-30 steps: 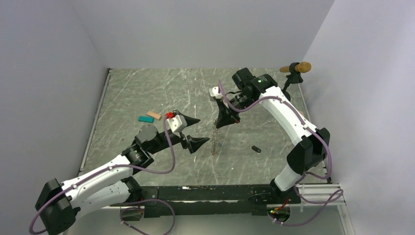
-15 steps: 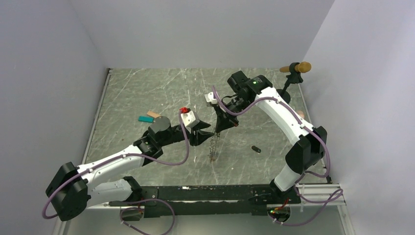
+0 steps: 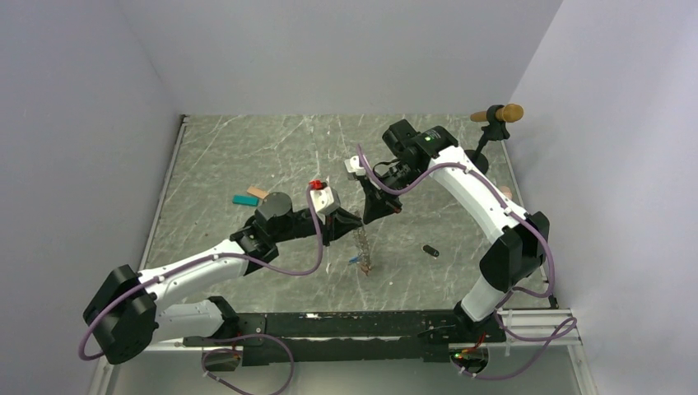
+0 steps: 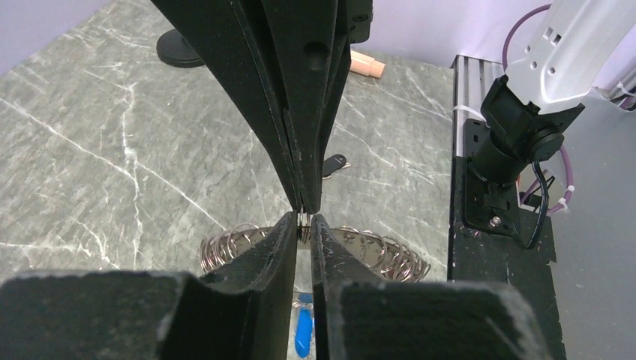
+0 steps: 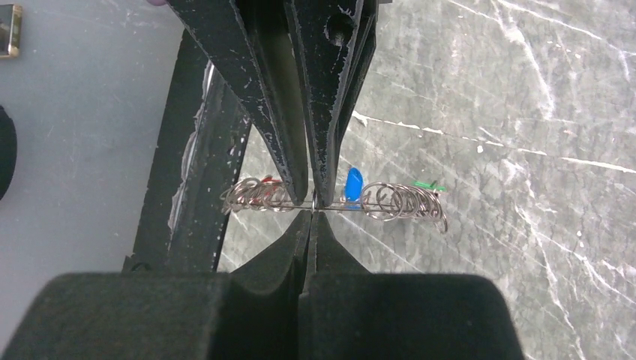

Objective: Put the keys on the keyring

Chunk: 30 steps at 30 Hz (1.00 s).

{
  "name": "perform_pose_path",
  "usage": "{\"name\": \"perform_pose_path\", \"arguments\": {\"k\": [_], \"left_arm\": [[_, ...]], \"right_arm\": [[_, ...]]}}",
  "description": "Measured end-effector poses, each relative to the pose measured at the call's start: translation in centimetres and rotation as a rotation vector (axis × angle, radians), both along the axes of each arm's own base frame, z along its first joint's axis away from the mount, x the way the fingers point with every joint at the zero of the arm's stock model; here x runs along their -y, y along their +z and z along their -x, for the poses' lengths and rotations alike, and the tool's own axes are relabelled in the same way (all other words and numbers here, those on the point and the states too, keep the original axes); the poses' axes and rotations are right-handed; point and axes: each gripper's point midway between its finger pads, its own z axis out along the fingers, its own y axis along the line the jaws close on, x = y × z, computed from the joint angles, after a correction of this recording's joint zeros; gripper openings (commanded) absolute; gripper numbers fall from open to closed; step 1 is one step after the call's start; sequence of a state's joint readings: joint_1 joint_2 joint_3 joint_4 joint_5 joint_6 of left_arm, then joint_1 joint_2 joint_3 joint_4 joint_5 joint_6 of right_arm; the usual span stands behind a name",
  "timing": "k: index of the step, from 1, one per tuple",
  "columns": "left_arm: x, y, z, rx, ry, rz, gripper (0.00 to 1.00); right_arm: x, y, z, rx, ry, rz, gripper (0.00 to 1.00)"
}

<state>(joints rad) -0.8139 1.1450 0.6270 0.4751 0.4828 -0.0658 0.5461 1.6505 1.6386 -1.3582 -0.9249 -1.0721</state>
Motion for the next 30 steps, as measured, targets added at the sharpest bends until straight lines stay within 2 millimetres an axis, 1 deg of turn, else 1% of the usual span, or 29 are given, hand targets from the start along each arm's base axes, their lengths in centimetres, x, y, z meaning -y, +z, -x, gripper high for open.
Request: {"name": "perform_pose_path", "arguments": {"k": [7, 12, 14, 19, 20, 22, 24, 25, 27, 30], "left_arm": [[0.41, 0.05, 0.00, -0.004, -0.022, 0.004, 0.05], [0.55, -0.02, 0.17, -0.007, -0.037, 0.002, 0.03], [0.59, -0.01, 0.14, -0.009, -0.039, 0.002, 0.00], [0.72, -0.14, 0.12, -0.018, -0.047, -0.007, 0.00], [0.74, -0.16, 0.11, -0.020, -0.047, -0.010, 0.03], [0.75, -0.17, 0.08, -0.026, -0.047, -0.015, 0.17], [0.71, -0.19, 0.02, -0.031, -0.045, -0.019, 0.26], [0.69, -0.22, 0.01, -0.033, -0.045, -0.019, 0.28], [0.65, -0.29, -0.02, -0.035, -0.043, -0.022, 0.30], [0.58, -0.34, -0.10, -0.038, -0.040, -0.023, 0.28]], "right_arm": [[0.19, -0.04, 0.29, -0.014, 0.000, 0.009, 0.00], [0.30, -0.08, 0.43, -0.019, 0.000, 0.015, 0.00], [0.34, -0.10, 0.41, -0.019, -0.001, 0.016, 0.00], [0.46, -0.19, 0.38, -0.018, -0.002, 0.024, 0.00], [0.47, -0.20, 0.37, -0.017, -0.003, 0.025, 0.00], [0.48, -0.22, 0.35, -0.016, -0.003, 0.026, 0.00], [0.47, -0.21, 0.35, -0.016, -0.003, 0.026, 0.00], [0.45, -0.21, 0.35, -0.016, -0.002, 0.025, 0.00], [0.39, -0.16, 0.35, -0.016, -0.002, 0.021, 0.00], [0.36, -0.13, 0.36, -0.017, -0.001, 0.019, 0.00]]}}
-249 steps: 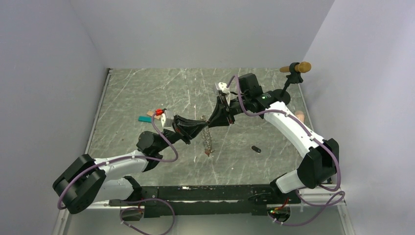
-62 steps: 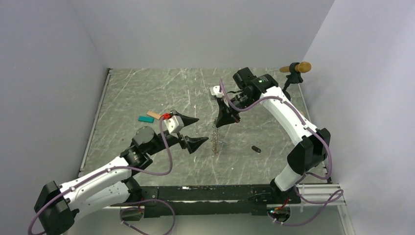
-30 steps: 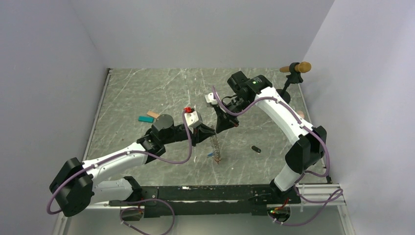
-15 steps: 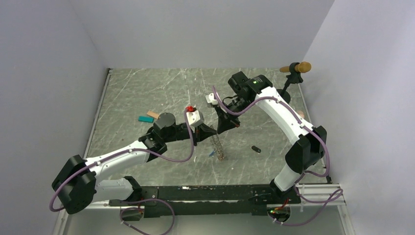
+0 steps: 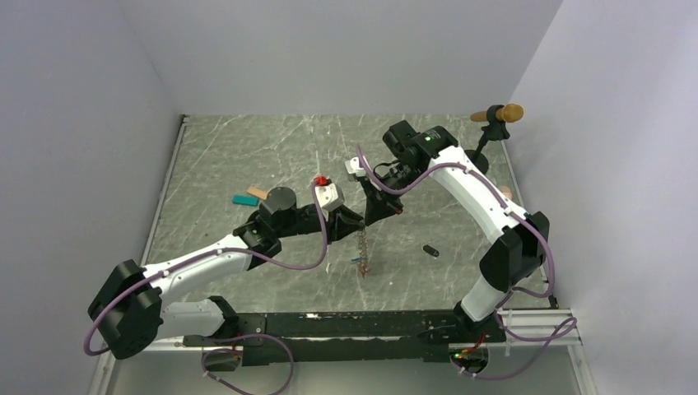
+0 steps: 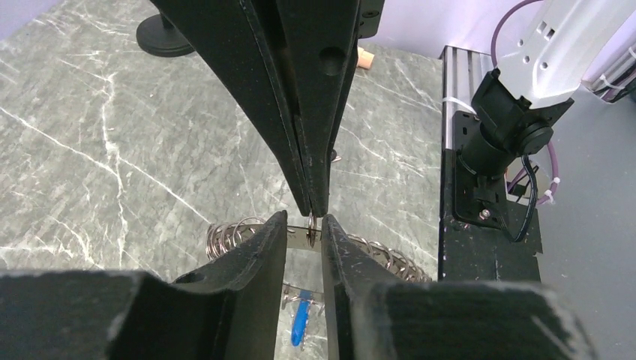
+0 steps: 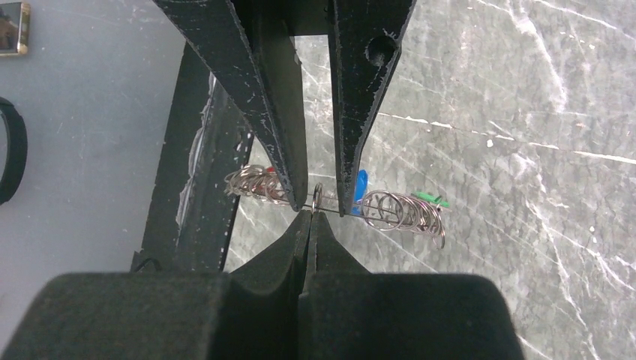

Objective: Put the keys on the keyring

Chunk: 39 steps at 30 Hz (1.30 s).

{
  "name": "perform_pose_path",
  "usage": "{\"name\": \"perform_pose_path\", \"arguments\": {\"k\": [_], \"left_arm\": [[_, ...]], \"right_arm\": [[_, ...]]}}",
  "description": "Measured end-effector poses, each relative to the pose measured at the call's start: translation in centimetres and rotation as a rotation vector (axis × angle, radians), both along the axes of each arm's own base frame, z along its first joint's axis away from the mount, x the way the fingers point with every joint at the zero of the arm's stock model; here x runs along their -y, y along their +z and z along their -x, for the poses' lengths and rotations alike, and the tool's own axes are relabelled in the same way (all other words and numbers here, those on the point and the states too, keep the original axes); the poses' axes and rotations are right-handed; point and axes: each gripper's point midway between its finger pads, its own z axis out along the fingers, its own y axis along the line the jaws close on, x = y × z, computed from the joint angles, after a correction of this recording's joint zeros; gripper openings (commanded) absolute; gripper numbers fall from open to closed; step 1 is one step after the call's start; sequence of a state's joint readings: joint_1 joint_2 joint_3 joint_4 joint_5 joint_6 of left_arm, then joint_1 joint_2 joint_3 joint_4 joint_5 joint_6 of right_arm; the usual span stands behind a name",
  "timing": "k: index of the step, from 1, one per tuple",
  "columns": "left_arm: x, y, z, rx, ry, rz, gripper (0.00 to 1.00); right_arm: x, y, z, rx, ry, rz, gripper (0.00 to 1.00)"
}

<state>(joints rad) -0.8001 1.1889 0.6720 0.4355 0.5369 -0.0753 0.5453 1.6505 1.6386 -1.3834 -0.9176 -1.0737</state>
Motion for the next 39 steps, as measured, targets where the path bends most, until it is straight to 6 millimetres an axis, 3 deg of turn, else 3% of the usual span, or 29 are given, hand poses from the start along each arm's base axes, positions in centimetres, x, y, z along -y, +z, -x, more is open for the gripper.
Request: {"name": "perform_pose_path", "arguments": {"k": [8, 19, 22, 29, 33, 39], "left_arm": [[-0.1, 0.0, 0.0, -0.013, -0.005, 0.004, 0.02], [-0.2, 0.0, 0.1, -0.016, -0.017, 0.005, 0.00], [-0.2, 0.2, 0.1, -0.014, -0.015, 0.008, 0.00], [-1.5, 0.5, 0.3, -0.014, 0.039, 0.045, 0.00], [-2.5, 0.6, 0.5, -0.018, 0.079, 0.107, 0.00], [-3.5, 0.2, 0.8, -0.038, 0.125, 0.217, 0.00]], "right_arm": [[-0.1, 0.0, 0.0, -0.001, 0.001, -0.003, 0.00], [-0.1, 0.1, 0.0, 0.000, 0.001, -0.005, 0.01], [-0.1, 0.1, 0.0, -0.003, 0.000, -0.007, 0.11], [-0.6, 0.6, 0.3, -0.023, 0.005, -0.041, 0.50], [-1.0, 0.8, 0.4, -0.034, 0.005, -0.073, 0.55], [-1.5, 0.6, 1.4, -0.069, 0.008, -0.143, 0.55]]}}
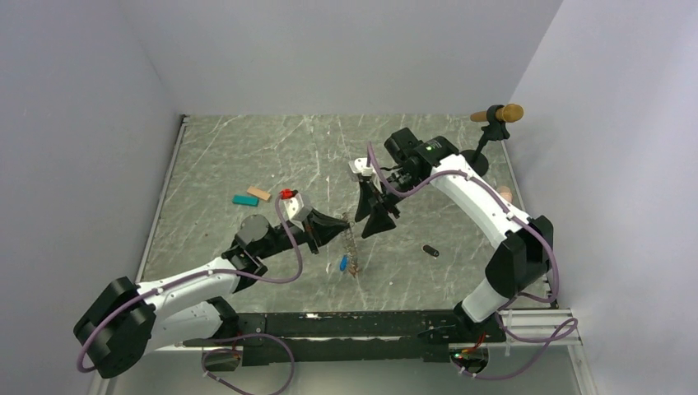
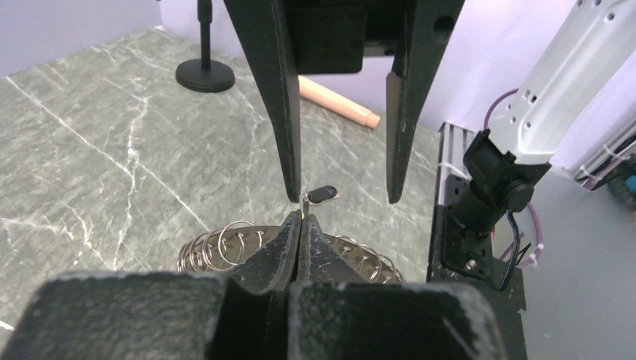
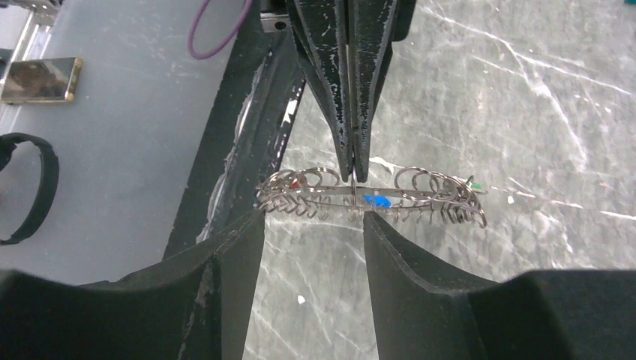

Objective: Put the keys on the keyring

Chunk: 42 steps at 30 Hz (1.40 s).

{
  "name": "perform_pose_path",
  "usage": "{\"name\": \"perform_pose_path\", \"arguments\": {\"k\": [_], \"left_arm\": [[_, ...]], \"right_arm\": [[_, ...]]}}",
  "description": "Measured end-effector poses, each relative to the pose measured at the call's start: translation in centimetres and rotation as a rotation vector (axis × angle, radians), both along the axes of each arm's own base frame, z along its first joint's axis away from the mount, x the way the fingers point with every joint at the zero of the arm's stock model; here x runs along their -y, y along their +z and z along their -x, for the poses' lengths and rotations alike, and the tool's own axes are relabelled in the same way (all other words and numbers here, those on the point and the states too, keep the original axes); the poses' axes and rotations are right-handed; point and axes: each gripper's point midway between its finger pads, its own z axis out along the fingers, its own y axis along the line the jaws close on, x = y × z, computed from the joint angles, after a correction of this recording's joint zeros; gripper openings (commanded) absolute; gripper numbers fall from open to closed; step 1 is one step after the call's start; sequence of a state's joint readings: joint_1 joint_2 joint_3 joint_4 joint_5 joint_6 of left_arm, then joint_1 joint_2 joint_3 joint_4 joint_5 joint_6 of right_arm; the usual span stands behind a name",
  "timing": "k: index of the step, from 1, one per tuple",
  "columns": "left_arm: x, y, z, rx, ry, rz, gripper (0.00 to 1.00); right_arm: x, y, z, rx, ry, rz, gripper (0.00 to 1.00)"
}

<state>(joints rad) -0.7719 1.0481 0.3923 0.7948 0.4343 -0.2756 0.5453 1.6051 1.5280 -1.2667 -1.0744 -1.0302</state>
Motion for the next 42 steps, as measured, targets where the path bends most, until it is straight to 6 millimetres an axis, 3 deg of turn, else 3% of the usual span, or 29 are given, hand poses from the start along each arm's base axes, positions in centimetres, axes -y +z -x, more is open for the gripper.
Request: {"name": "perform_pose_path", "arguments": {"k": [7, 13, 19, 42], "left_arm": [[0.0, 2.0, -0.1, 0.021, 0.004, 0.101, 0.00], [0.0, 2.6, 0.0, 0.032, 0.002, 0.123, 0.00], [0.0, 2.5, 0.0, 0.030, 0.002, 0.120, 0.00], [0.4, 1.3, -0.3, -0.001, -0.002, 0.090, 0.00]], "right_arm": [[-0.8, -0.2, 0.5, -0.036, 0.004, -0.076, 0.46], [-1.1, 0.2, 0.1, -0.035, -0.002, -0.109, 0.46], [-0.7, 0.6, -0.7, -0.034, -0.030, -0.125, 0.45], [-0.8, 0.8, -0.7, -0.070, -0.044, -0.157, 0.24]]}}
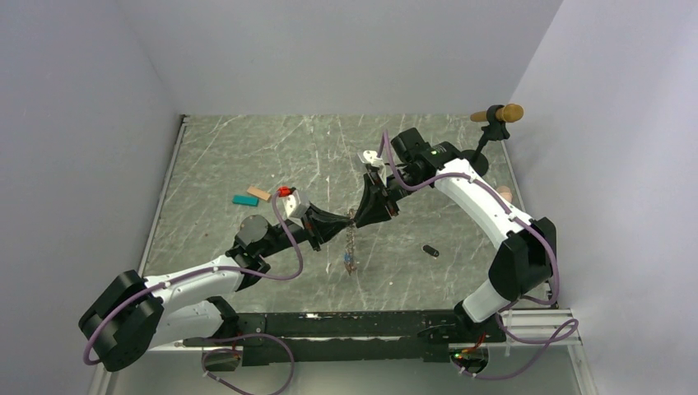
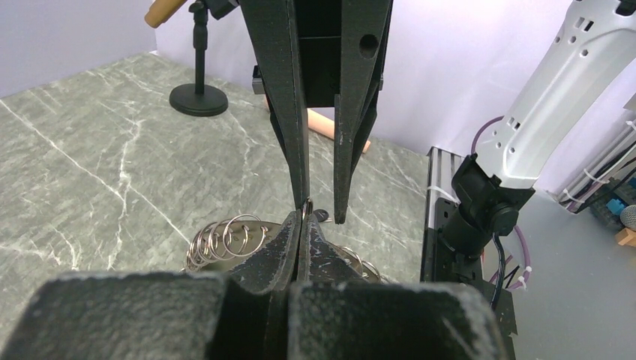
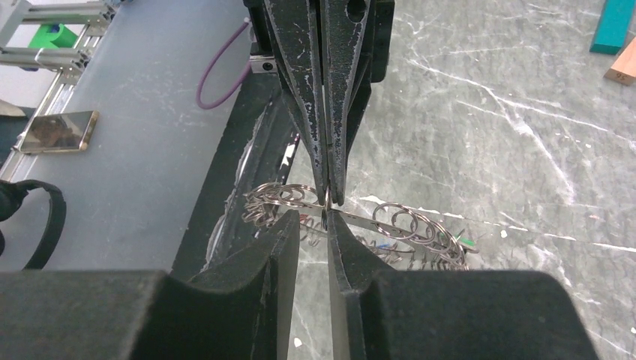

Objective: Put the keys on the keyring

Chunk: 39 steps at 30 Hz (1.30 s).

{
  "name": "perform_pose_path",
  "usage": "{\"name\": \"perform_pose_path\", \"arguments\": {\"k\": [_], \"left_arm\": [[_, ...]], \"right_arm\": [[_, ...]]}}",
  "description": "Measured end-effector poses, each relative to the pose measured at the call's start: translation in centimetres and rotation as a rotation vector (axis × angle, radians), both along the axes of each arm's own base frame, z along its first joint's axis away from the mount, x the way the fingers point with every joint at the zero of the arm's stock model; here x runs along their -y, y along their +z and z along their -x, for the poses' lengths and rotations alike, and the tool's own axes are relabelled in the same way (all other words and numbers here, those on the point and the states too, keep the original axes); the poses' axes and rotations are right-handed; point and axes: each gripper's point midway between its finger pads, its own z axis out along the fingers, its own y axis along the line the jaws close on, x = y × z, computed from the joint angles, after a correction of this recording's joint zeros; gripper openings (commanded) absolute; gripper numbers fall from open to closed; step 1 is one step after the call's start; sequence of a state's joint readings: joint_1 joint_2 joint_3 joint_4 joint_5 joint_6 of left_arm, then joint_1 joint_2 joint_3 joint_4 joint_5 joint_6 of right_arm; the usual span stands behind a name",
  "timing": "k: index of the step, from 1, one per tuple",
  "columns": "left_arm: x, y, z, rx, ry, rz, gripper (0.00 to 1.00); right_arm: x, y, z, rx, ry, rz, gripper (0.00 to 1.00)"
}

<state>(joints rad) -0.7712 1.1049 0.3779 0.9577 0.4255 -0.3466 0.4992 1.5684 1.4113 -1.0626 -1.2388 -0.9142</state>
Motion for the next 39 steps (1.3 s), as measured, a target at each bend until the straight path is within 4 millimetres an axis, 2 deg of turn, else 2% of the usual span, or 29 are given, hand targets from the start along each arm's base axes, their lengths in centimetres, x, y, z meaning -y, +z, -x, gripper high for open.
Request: {"name": "perform_pose_path", "arguments": {"k": [19, 25, 30, 37, 39], "left_arm": [[0.02, 0.01, 0.05, 0.001, -0.003, 0.000, 0.00], [0.03, 0.03, 0.06, 0.001, -0.004, 0.000, 0.00], [0.11, 0.25, 0.04, 0.005, -0.007, 0.002, 0.00], [0.18, 0.27, 0.21, 0.006, -0.018, 0.000, 0.00], [0.21, 0.25, 0.26, 0.006, -0.021, -0.002, 0.03]], "right_arm": [[-0.04, -0.10, -0.04, -0.004, -0.003, 0.000, 0.24], [-0.06, -0.09, -0.08, -0.002, -0.003, -0.001, 0.16], [-0.08, -0.08, -0.15, 0.002, -0.003, -0.003, 0.00], [-0.08, -0.11, -0.14, 0.001, -0.003, -0.002, 0.00], [-0.08, -0.11, -0.13, 0.001, -0.003, -0.002, 0.00]]}}
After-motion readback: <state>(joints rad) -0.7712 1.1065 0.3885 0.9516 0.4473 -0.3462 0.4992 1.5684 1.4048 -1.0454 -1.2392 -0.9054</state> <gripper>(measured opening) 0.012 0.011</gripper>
